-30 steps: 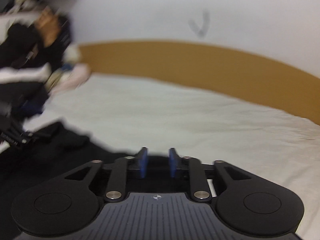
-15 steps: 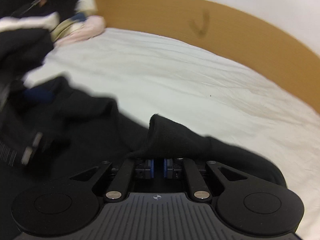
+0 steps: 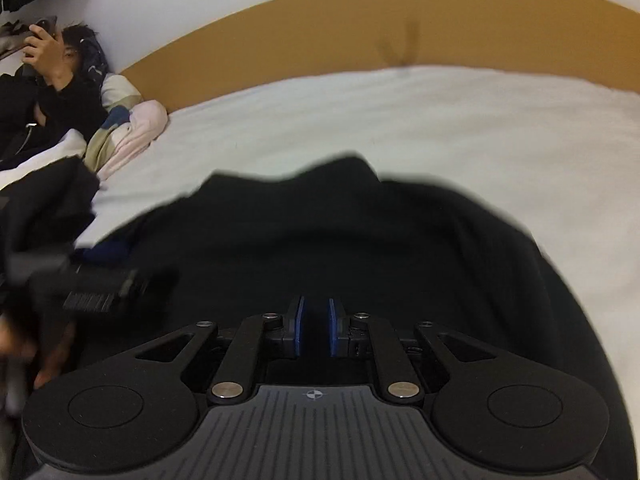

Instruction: Fold clothes

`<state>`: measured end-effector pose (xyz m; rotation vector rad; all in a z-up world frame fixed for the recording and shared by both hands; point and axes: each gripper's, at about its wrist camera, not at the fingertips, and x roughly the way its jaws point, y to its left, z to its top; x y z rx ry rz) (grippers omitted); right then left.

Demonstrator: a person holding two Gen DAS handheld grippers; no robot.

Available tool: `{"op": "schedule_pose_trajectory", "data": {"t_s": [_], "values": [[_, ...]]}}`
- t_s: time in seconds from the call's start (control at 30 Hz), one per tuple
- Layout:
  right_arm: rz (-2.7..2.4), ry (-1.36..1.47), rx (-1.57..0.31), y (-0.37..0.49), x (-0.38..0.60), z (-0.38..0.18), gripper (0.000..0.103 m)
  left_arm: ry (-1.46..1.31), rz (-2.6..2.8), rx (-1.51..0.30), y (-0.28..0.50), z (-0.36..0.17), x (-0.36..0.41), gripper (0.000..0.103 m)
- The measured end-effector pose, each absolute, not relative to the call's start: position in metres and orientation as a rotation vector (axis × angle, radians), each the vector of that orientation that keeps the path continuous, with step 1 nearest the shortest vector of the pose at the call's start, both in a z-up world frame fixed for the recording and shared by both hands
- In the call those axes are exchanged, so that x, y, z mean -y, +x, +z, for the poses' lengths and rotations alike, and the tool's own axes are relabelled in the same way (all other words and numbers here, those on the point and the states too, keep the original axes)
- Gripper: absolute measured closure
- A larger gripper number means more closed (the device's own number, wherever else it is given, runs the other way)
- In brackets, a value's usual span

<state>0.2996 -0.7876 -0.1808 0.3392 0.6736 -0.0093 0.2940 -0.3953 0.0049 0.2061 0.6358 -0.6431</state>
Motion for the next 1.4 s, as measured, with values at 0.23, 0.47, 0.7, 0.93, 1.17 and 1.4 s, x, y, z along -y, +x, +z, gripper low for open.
{"op": "schedule_pose_trajectory", "data": {"t_s": [0.23,0.47,0.7,0.93,1.17,1.4], "values": [[-0.143,0.134,-0.677,0.160,0.754,-0.181,0.072,0.400,-0.451,-0.601,0.248,0.013,0.393,0.001],[-0.118,0.051,-0.581,0.073,0.708,-0.174,0.053,0.329,-0.531,-0.577,0.107,0.032,0.323,0.000],[-0.082,0.042,-0.633,0.015,0.698,-0.171,0.039,0.203,-0.443,-0.687,0.032,0.009,0.257,0.000],[-0.201,0.111,-0.586,-0.034,0.713,-0.163,0.028,0.255,-0.321,-0.642,0.002,0.011,0.256,0.000],[-0.099,0.062,-0.557,-0.031,0.700,-0.153,0.026,0.466,-0.359,-0.469,-0.045,0.005,0.288,0.000],[-0.067,0.051,-0.644,-0.019,0.701,-0.156,0.007,0.432,-0.372,-0.487,-0.036,0.005,0.285,0.000]]}}
